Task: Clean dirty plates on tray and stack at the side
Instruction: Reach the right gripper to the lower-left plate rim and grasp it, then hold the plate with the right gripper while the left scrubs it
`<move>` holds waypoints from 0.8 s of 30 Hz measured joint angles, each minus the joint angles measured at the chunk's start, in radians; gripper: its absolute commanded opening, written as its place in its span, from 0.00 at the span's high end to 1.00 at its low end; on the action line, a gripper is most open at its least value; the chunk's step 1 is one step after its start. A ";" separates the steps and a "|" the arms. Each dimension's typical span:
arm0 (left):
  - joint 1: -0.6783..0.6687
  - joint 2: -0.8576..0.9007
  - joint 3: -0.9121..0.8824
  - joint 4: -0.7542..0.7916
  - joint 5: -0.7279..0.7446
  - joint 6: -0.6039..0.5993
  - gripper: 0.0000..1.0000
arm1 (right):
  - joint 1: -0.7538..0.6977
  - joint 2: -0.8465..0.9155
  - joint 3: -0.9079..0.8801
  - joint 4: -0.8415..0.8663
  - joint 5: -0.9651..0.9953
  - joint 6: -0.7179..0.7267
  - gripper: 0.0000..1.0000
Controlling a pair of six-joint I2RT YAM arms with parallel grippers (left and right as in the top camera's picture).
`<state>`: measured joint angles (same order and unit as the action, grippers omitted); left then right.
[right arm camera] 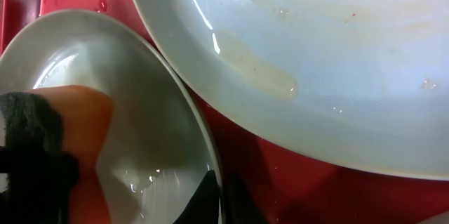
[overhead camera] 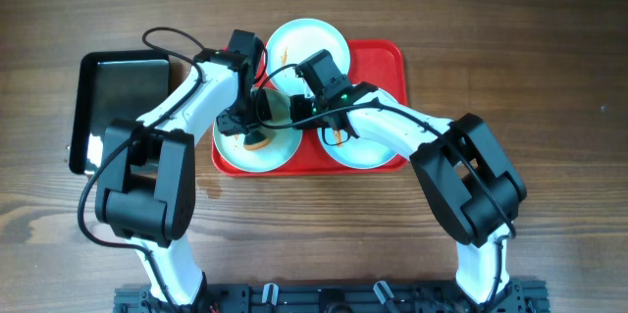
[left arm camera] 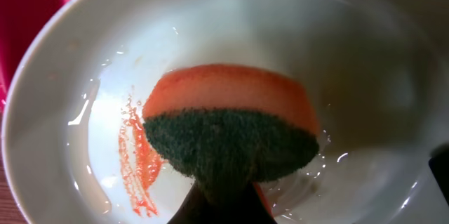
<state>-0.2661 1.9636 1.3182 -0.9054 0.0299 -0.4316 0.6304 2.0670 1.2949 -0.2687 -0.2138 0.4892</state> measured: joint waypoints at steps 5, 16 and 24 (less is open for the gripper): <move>0.000 0.000 0.000 0.051 0.058 0.000 0.96 | 0.003 0.000 0.000 -0.010 0.014 -0.011 0.96; -0.005 0.000 0.000 0.074 0.155 0.000 0.96 | 0.039 0.000 0.004 -0.021 0.081 -0.012 0.96; -0.036 0.000 -0.005 0.079 0.144 0.000 0.96 | 0.039 0.000 0.009 -0.034 0.084 -0.031 0.96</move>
<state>-0.3023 1.9636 1.3136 -0.8265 0.1741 -0.4313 0.6689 2.0670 1.3037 -0.3023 -0.1303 0.4583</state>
